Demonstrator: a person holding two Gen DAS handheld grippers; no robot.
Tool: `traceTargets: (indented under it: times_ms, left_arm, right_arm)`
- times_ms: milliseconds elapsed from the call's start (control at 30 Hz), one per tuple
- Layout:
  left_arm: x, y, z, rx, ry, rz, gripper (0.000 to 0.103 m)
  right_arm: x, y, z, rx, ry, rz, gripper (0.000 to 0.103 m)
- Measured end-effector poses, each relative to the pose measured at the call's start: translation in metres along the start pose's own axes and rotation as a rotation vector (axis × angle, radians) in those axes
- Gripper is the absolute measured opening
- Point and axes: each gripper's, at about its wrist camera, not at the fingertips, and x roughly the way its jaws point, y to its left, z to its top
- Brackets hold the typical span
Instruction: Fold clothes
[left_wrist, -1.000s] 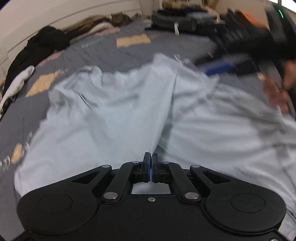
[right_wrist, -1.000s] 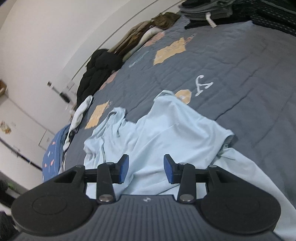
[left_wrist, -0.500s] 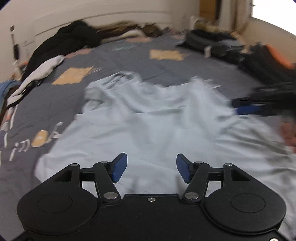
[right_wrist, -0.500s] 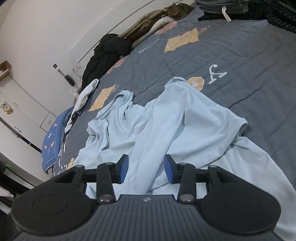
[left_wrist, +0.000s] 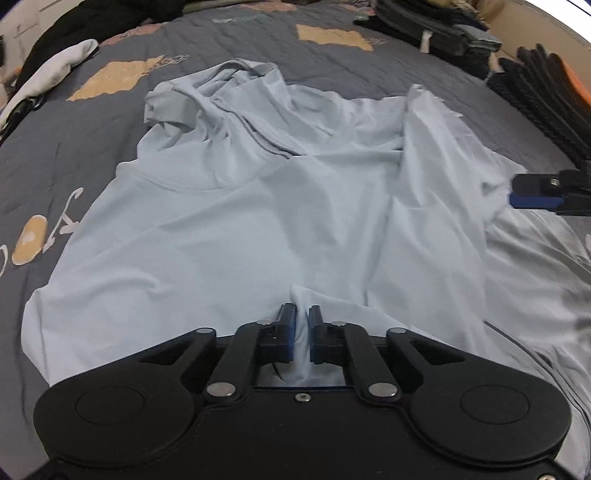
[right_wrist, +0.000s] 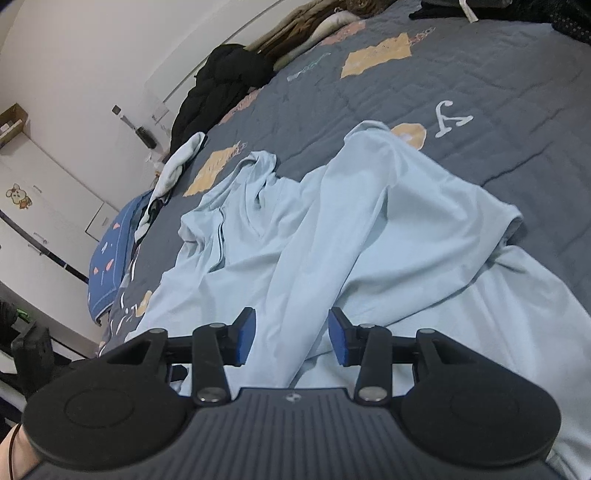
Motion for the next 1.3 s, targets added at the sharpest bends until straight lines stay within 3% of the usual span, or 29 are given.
traceTargets:
  times_ms: [200, 333, 400, 533, 567, 733, 800, 833, 867, 1300]
  left_arm:
    - [-0.068, -0.002, -0.018, -0.065, -0.202, -0.030, 0.003]
    - [-0.110, -0.017, -0.048, -0.067, -0.256, -0.054, 0.003]
    - [-0.121, -0.029, -0.066, -0.018, -0.219, -0.053, 0.003]
    - [-0.118, -0.056, -0.104, 0.147, -0.018, -0.035, 0.004]
    - [-0.119, -0.057, -0.106, 0.150, 0.001, -0.034, 0.004]
    - [-0.138, -0.050, -0.099, 0.066, -0.045, -0.064, 0.008]
    - [-0.131, -0.051, -0.099, 0.069, -0.034, -0.055, 0.021]
    - [-0.128, -0.051, -0.099, 0.071, -0.028, -0.050, 0.037]
    - [-0.125, -0.051, -0.099, 0.073, -0.023, -0.046, 0.046]
    - [-0.094, -0.051, -0.107, 0.090, 0.038, 0.024, 0.043]
  right_arm:
    - [-0.002, 0.000, 0.000, 0.009, 0.000, 0.008, 0.043]
    - [-0.004, 0.001, 0.000, 0.014, 0.000, 0.015, 0.044]
    - [-0.005, 0.002, 0.000, 0.015, -0.001, 0.017, 0.044]
    - [-0.005, 0.003, -0.002, 0.010, 0.005, 0.022, 0.045]
    - [-0.005, 0.004, -0.002, 0.008, 0.006, 0.023, 0.045]
    - [-0.006, 0.007, -0.003, 0.002, 0.007, 0.027, 0.045]
    - [-0.006, 0.007, -0.003, 0.000, 0.007, 0.027, 0.045]
    - [-0.006, 0.007, -0.003, 0.000, 0.008, 0.027, 0.045]
    - [-0.005, 0.007, -0.003, 0.001, 0.009, 0.026, 0.046]
    - [-0.005, 0.004, -0.002, 0.020, 0.012, 0.034, 0.046]
